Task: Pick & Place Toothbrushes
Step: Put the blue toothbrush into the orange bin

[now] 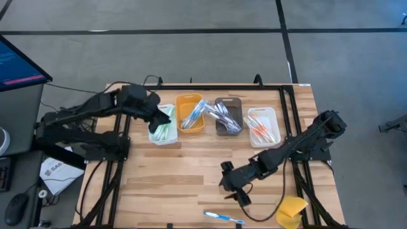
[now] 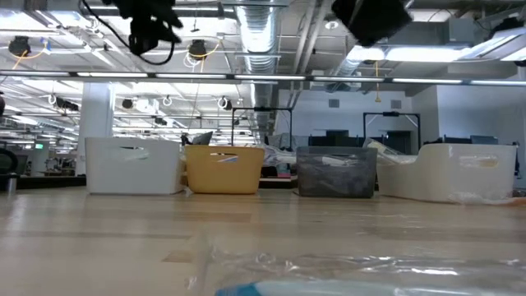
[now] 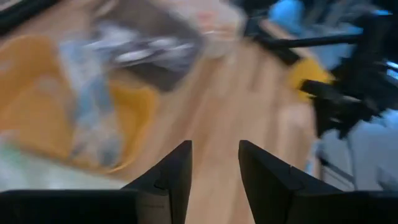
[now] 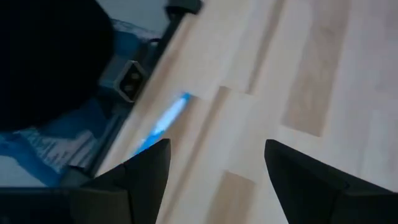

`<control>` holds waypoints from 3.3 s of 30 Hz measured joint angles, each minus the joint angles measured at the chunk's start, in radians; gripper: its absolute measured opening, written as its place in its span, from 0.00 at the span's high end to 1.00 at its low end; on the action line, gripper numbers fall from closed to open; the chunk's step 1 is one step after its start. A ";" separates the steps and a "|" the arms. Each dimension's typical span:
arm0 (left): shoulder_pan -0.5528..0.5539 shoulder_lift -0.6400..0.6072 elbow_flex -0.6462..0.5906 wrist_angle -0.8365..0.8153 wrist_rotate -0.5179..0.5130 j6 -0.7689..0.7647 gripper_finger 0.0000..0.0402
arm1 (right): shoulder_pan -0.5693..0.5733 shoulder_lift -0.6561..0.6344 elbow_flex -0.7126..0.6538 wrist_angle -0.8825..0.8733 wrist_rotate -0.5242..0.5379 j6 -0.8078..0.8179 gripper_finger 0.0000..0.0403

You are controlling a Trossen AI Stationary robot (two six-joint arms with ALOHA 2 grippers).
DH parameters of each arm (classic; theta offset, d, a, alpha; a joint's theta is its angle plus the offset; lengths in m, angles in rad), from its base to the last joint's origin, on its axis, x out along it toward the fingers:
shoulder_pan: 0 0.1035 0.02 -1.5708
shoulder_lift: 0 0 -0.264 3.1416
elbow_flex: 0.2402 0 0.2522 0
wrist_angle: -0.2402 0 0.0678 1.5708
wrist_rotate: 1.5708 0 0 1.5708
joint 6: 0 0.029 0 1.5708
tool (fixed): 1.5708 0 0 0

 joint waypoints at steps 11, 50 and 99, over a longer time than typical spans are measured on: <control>-0.347 -0.077 -0.256 0.405 -0.001 -0.071 0.69 | 0.163 0.000 0.176 -0.078 0.113 0.005 0.44; -0.474 -0.068 -0.538 0.689 -0.006 -0.124 0.70 | 0.154 0.561 0.802 -0.768 0.135 0.522 0.61; -0.684 -0.068 -0.538 0.692 -0.052 -0.077 0.70 | 0.164 0.659 0.621 -0.490 0.066 0.810 0.66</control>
